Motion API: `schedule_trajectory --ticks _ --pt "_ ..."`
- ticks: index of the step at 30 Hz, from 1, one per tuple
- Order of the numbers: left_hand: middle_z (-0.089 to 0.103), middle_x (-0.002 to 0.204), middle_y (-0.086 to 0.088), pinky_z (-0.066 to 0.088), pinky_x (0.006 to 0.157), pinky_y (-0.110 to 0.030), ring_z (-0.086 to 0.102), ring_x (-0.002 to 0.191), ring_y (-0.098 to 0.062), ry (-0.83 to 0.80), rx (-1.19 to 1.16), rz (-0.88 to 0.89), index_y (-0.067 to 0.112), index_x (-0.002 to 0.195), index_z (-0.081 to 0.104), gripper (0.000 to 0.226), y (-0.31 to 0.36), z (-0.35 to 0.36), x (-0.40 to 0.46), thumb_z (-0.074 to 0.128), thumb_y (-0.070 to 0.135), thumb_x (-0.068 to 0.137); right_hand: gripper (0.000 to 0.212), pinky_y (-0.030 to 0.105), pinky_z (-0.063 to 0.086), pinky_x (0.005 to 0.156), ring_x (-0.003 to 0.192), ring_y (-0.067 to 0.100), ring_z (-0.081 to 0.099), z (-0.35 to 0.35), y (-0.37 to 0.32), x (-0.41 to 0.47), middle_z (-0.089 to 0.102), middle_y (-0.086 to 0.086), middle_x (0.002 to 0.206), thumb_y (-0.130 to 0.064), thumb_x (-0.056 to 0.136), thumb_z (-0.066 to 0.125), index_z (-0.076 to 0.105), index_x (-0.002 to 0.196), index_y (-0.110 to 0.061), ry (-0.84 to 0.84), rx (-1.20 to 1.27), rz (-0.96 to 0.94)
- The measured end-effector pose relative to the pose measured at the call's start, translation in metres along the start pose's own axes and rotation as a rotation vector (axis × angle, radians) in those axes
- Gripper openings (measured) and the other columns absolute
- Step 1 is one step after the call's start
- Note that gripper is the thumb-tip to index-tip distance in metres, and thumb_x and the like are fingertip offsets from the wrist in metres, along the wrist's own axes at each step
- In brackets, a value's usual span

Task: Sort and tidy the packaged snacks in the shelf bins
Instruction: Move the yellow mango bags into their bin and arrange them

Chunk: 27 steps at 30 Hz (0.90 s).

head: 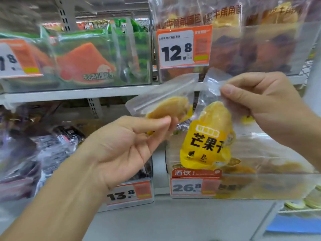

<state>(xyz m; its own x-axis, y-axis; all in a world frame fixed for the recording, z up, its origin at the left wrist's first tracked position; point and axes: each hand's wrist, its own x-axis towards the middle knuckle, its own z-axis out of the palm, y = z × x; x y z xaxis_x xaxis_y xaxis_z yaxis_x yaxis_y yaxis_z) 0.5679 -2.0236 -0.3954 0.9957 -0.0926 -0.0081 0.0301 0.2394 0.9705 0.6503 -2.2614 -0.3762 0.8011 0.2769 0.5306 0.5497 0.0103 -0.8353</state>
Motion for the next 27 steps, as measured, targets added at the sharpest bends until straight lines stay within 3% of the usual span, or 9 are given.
schedule_trajectory --ticks 2,4,9,12,16,19,22,24,27 --pt "0.074 0.105 -0.007 0.057 0.059 -0.017 0.071 0.078 -0.016 0.013 -0.017 -0.083 0.009 0.111 0.074 0.057 -0.001 0.003 -0.005 0.081 0.046 0.068 0.008 0.017 0.048 0.045 0.048 0.006 0.059 0.008 0.0 0.001 0.069 -0.003 0.059 -0.021 0.079 0.068 0.075 0.079 -0.017 -0.015 -0.011 -0.063" --pt "0.071 0.079 -0.002 0.052 0.045 -0.02 0.064 0.055 -0.013 0.17 0.186 -0.129 0.013 0.095 0.077 0.051 -0.002 0.012 -0.005 0.067 0.059 0.076 0.009 0.016 0.047 0.045 0.047 0.007 0.059 0.015 0.0 0.003 0.069 -0.003 0.059 -0.02 0.081 0.068 0.073 0.084 -0.013 -0.034 -0.031 -0.101" --pt "0.072 0.08 0.002 0.049 0.069 -0.031 0.061 0.066 -0.008 0.336 0.762 0.111 0.017 0.093 0.072 0.052 -0.018 0.003 0.006 0.054 0.066 0.089 0.016 0.025 0.051 0.05 0.06 0.018 0.062 0.023 0.003 0.006 0.073 0.015 0.078 -0.024 0.08 0.071 0.076 0.09 -0.012 -0.045 -0.101 -0.114" --pt "0.075 0.092 0.01 0.054 0.086 -0.039 0.069 0.084 -0.012 0.125 0.663 0.185 0.024 0.088 0.078 0.035 -0.021 0.009 0.008 0.064 0.056 0.089 0.014 0.021 0.056 0.066 0.074 0.009 0.069 0.023 0.004 0.006 0.077 0.001 0.095 -0.029 0.078 0.071 0.077 0.084 -0.017 -0.08 -0.173 -0.035" --pt "0.071 0.07 -0.01 0.051 0.057 -0.024 0.062 0.055 -0.019 -0.02 0.362 0.065 0.008 0.068 0.073 0.033 -0.029 0.038 0.009 0.069 0.039 0.077 0.014 0.034 0.045 0.059 0.064 0.02 0.056 0.021 0.014 0.0 0.069 0.009 0.075 -0.019 0.091 0.071 0.074 0.086 -0.006 0.01 -0.11 0.146" --pt "0.072 0.079 -0.015 0.057 0.055 -0.03 0.068 0.058 -0.024 0.004 0.086 0.028 0.002 0.096 0.072 0.015 -0.036 0.068 0.014 0.065 0.012 0.087 0.013 0.028 0.044 0.058 0.057 0.009 0.054 0.012 0.022 -0.005 0.069 0.0 0.067 -0.019 0.089 0.074 0.075 0.079 -0.011 0.183 -0.233 0.136" --pt "0.072 0.106 -0.017 0.058 0.078 -0.048 0.069 0.089 -0.038 -0.123 -0.137 -0.122 0.007 0.126 0.064 0.055 -0.036 0.096 0.019 0.059 0.045 0.086 0.014 0.037 0.056 0.066 0.062 0.008 0.063 -0.006 0.026 -0.008 0.073 -0.004 0.068 -0.027 0.086 0.076 0.077 0.076 -0.016 0.338 -0.41 0.112" --pt "0.075 0.105 -0.015 0.062 0.069 -0.045 0.073 0.087 -0.032 -0.168 -0.057 -0.115 0.013 0.126 0.064 0.065 -0.039 0.111 0.024 0.07 0.051 0.073 0.011 0.04 0.057 0.078 0.077 0.009 0.069 -0.013 0.029 -0.012 0.075 -0.006 0.081 -0.029 0.084 0.077 0.076 0.087 -0.018 0.365 -0.49 0.07" --pt "0.077 0.093 -0.008 0.06 0.057 -0.037 0.075 0.074 -0.023 0.02 0.166 -0.029 0.02 0.125 0.06 0.051 -0.046 0.122 0.04 0.08 0.019 0.077 0.046 0.033 0.053 0.087 0.096 0.008 0.065 -0.026 0.027 -0.013 0.063 -0.008 0.115 -0.04 0.088 0.072 0.055 0.128 -0.023 0.4 -0.435 0.155"
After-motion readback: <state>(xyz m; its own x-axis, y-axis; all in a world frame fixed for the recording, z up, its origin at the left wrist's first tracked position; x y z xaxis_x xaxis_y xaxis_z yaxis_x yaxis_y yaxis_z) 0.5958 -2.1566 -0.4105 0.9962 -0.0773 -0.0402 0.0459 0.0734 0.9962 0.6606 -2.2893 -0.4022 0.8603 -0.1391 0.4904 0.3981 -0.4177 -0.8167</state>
